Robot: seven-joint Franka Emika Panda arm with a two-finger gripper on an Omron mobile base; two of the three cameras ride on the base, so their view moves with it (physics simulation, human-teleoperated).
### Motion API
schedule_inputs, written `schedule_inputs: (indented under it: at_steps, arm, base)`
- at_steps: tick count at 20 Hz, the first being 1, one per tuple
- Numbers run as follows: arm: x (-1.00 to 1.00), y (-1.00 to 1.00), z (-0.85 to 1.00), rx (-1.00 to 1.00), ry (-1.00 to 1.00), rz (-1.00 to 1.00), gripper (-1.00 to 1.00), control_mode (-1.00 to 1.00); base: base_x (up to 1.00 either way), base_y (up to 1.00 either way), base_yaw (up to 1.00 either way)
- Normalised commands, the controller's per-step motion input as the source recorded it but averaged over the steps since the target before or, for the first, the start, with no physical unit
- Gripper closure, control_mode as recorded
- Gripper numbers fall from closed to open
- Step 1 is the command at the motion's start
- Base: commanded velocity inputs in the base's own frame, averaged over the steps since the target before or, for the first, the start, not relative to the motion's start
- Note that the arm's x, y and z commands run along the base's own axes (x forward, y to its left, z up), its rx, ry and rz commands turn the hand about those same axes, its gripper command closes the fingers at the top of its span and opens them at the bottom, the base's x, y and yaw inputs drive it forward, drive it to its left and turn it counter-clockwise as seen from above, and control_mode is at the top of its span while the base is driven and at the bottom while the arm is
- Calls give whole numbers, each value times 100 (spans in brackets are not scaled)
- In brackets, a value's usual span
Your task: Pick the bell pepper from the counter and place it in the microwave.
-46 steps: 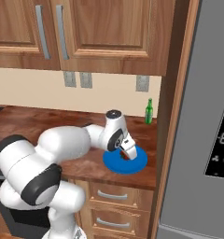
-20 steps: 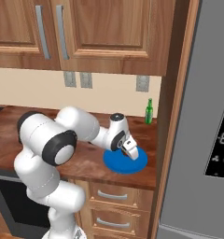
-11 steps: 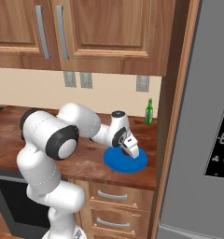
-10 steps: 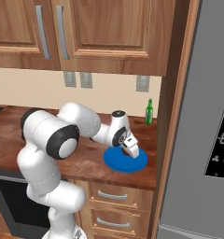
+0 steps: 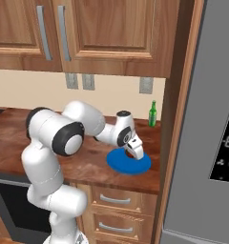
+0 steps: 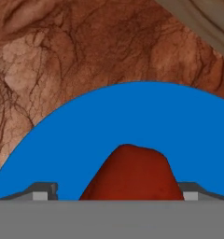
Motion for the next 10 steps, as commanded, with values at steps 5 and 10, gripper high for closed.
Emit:
schedule_inputs:
  at_steps: [5,10]
  arm:
    - [-1,-17,-53,0,1,0,100,-100]
    - [-21,-19,-37,0,0,0,100,-100]
  base:
    - [0,0,0]
    - [0,0,0]
